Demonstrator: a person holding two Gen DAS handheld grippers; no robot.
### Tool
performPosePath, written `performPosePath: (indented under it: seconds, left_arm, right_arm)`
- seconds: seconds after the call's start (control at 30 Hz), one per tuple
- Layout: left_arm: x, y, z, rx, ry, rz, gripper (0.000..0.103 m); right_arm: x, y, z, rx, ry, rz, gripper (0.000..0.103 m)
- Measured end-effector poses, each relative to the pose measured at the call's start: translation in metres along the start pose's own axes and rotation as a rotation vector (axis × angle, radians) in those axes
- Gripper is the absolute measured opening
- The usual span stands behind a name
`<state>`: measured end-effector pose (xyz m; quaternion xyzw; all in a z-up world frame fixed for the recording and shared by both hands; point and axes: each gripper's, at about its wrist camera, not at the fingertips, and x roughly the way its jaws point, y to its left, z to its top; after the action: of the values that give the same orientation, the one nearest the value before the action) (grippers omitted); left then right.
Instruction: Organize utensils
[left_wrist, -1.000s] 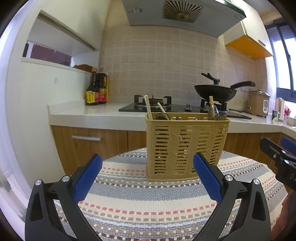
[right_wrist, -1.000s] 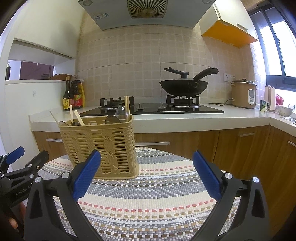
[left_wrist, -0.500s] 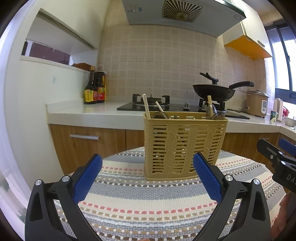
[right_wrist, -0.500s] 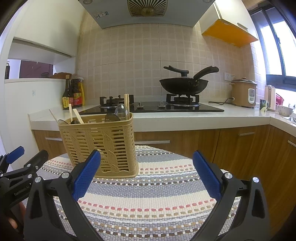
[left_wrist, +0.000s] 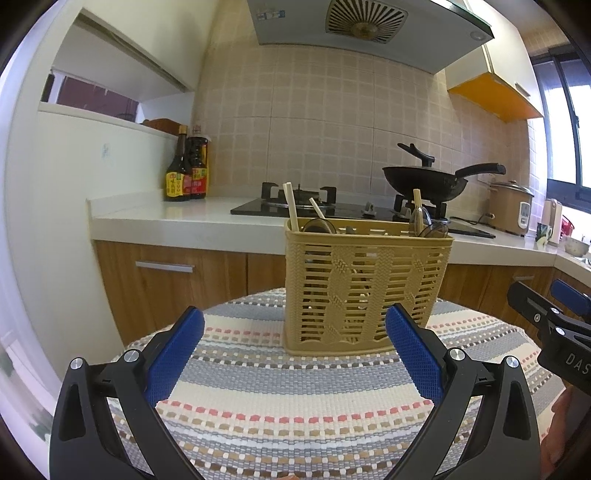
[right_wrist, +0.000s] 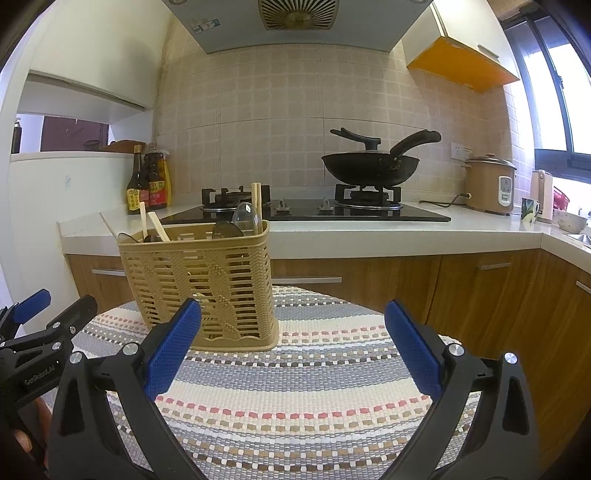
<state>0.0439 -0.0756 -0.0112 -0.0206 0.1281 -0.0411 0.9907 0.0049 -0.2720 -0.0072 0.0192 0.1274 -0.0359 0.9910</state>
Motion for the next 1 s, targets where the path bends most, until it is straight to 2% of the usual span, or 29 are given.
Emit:
performPosePath:
  seconds: [1.0]
  left_arm:
    - [0.0028,-0.0022,-0.0011,0.005,0.015,0.001,0.095]
  right_arm:
    - [0.0018,0.0011,-0.0008,-0.005,0.017,-0.004,0.095]
